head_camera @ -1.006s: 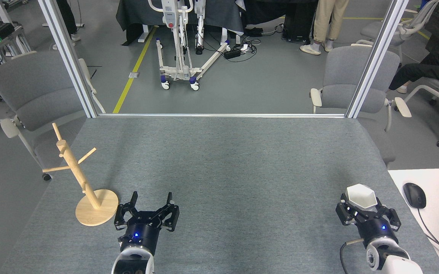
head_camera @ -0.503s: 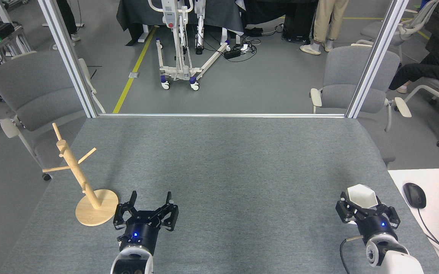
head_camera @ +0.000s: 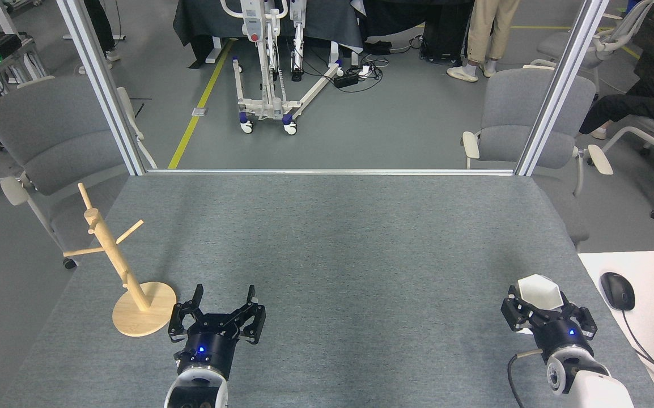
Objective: Hang cup on storage rack
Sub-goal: 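Close the right gripper on the white cup and hold it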
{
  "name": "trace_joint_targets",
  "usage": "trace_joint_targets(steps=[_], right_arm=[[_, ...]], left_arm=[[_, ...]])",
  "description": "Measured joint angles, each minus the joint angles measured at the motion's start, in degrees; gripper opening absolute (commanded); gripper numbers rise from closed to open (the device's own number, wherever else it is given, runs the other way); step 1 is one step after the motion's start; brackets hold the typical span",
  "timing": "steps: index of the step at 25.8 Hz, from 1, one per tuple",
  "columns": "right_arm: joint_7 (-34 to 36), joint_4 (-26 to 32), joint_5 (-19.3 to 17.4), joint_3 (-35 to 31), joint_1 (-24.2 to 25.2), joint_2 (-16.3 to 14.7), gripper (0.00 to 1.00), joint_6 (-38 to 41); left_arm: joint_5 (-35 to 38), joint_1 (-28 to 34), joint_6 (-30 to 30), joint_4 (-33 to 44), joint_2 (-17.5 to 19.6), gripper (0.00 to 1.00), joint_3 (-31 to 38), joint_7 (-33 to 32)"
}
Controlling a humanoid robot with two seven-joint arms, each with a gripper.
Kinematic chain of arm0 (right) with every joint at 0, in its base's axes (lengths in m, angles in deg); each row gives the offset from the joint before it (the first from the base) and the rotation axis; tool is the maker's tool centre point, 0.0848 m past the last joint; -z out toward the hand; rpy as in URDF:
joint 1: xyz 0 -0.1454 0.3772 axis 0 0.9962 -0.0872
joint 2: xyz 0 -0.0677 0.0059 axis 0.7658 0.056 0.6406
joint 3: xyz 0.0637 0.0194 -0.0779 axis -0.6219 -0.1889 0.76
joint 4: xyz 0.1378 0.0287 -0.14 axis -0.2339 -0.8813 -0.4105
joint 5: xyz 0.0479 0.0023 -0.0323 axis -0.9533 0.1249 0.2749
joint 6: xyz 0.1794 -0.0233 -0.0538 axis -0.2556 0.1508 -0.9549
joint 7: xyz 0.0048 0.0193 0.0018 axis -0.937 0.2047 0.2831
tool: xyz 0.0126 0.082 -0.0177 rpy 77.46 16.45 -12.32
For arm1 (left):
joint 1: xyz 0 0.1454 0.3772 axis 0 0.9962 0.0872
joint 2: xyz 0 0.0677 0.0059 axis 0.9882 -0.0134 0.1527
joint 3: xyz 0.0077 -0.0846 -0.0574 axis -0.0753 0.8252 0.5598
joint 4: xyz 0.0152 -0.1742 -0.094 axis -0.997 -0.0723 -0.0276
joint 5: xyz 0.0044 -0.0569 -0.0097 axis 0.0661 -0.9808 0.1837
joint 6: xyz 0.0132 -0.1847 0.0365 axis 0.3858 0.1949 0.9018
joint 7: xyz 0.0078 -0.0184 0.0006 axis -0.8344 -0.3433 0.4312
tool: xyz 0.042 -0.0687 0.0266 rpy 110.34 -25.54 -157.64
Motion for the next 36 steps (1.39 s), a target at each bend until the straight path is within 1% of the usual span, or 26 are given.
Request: trace_joint_targets(steps=[6,19,30,34,36], right_arm=[[-0.06,-1.11,0.0,0.02,-0.74,-0.16,1.0,0.0],[-0.18,-1.64,0.07,0.06,-0.93,-0.18,1.0,0.01],[-0.18,-1.67,0.07,0.06,-1.02,-0.02,0.98,0.01],[-0.19,-1.7,0.08,0.09,-1.48,0.02,0.93,0.01],[-0.19,-1.76,0.08,0.1,-1.62,0.05,0.81,0.01]], left_arm=[[0.0,-0.01,0.0,0.03,0.01,0.99,0.0,0.0],[0.0,-0.1,-0.12,-0.01,-0.06,0.99,-0.02,0.0],[0.0,-0.15,-0.12,-0.04,0.03,1.0,0.0,-0.01],[0.0,-0.14,-0.12,-0.02,0.03,1.0,-0.01,-0.01],[0.0,-0.04,-0.12,0.0,0.02,1.0,-0.01,-0.01]])
